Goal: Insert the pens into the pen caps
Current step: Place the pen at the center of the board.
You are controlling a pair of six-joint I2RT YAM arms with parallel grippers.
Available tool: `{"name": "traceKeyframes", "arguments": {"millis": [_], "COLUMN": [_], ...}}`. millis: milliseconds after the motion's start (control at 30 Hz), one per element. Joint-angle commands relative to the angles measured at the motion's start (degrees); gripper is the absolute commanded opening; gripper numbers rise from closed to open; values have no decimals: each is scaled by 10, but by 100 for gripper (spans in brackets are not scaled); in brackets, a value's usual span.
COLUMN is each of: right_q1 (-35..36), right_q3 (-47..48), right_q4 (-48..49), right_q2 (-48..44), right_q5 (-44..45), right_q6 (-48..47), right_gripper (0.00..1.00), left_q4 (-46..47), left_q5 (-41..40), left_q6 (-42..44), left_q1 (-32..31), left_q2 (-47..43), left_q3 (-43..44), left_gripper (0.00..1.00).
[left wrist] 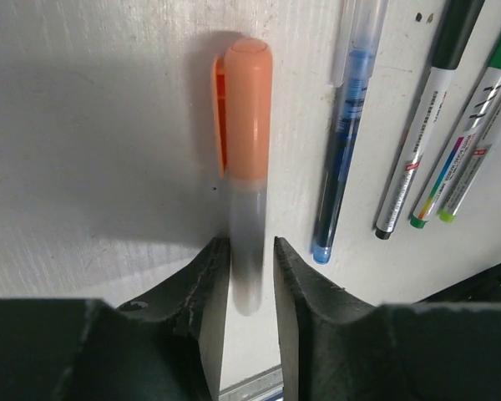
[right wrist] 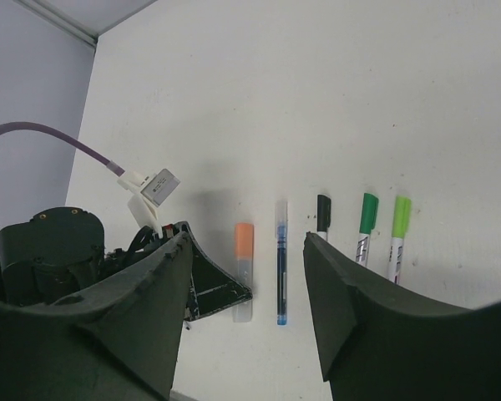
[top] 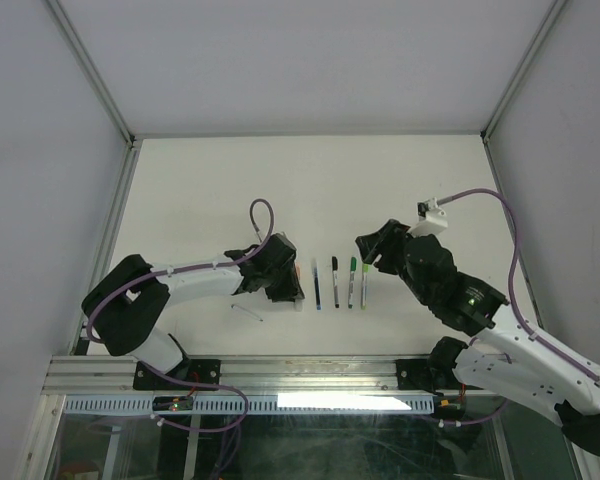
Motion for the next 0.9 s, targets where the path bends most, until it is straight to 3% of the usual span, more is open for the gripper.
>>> {"name": "traceKeyframes", "arguments": {"millis": [0, 233, 533, 667, 867], "right_q1": [1, 1, 1, 12, 94], "right_q3": [-3, -11, -25, -4, 58], "right_q4": [10, 9, 76, 103, 136], "right_q2": [-11, -10, 25, 107, 258], "right_q5": [26, 17, -167, -257, -304], "right_q6": [9, -10, -165, -199, -248], "right_gripper": [58, 58, 61, 61, 61], "left_q4": [-11, -45, -140, -157, -163], "left_q5": [-12, -35, -188, -179, -133], "left_q6": [-12, -14, 6, 29, 98], "left_q1": [-10, -10, 2, 84, 224], "left_q2": [-6, -38, -202, -277, -337], "left_q3": [31, 37, 75, 56, 31], "left_gripper": [30, 40, 47, 48, 48]}}
